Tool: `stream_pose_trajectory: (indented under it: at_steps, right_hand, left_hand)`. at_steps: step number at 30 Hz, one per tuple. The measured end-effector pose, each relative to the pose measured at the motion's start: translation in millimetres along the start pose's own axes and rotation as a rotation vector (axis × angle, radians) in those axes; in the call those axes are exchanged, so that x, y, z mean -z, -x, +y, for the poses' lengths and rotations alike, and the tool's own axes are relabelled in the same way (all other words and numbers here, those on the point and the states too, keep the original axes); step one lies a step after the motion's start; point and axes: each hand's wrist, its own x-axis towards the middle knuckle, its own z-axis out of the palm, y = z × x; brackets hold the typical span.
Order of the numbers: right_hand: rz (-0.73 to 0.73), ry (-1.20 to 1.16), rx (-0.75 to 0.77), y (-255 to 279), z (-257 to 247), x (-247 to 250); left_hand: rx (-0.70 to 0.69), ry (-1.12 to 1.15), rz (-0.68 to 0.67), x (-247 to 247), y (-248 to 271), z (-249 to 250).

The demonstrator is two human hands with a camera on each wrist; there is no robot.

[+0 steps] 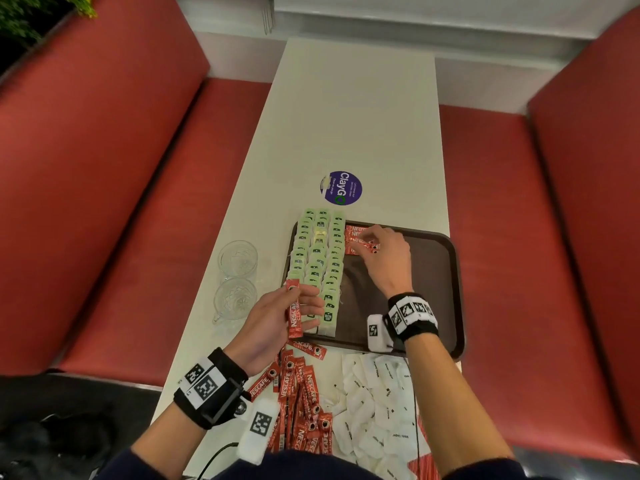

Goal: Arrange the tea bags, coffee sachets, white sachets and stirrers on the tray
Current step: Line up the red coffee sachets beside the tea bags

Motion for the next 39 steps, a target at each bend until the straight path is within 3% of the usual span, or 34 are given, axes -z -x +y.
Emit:
stream_pose_trajectory:
  at_steps: [2,6,9,15,17,22,29,33,39]
  right_hand:
    - [-0.034,-0.184,0.027,25,-30,12]
    - [-0.308,-0.413,0.067,74,-79,31]
    - [-0.343,-0.402,0.072,89,-79,35]
    - [-0.425,-0.448,0.029,105,-64,52]
    - [-0.409,-0.470,0.009,110,-61,56]
    - [-0.266,-0.670,-0.107,113,-42,68]
    - [-0.186,-0.744,-0.180,115,-30,61]
    - [-0.055,-0.492,-0.092,118,-32,56]
    - [0.008,0.225,0.413,122,-34,52]
  left_hand:
    - [-0.027,-0.035,-0.014,-2,-1,0]
    - [-0.054,-0.289,-0.116,-8,-4,-2]
    - [-0.096,-0.513,-0.189,-12,-3,-2]
    - [-0.120,-0.606,-0.273,-15,0,2]
    - [-0.106,-0.588,-0.263,-15,0,1]
    - [-0.185,-0.461,-0.094,-9,-3,4]
    - [-0.206,-0.346,-0.112,-16,-5,14]
    - [-0.216,-0.395,-0.105,-19,-9,11]
    - [-0.286,-0.601,-0.054,-25,-16,11]
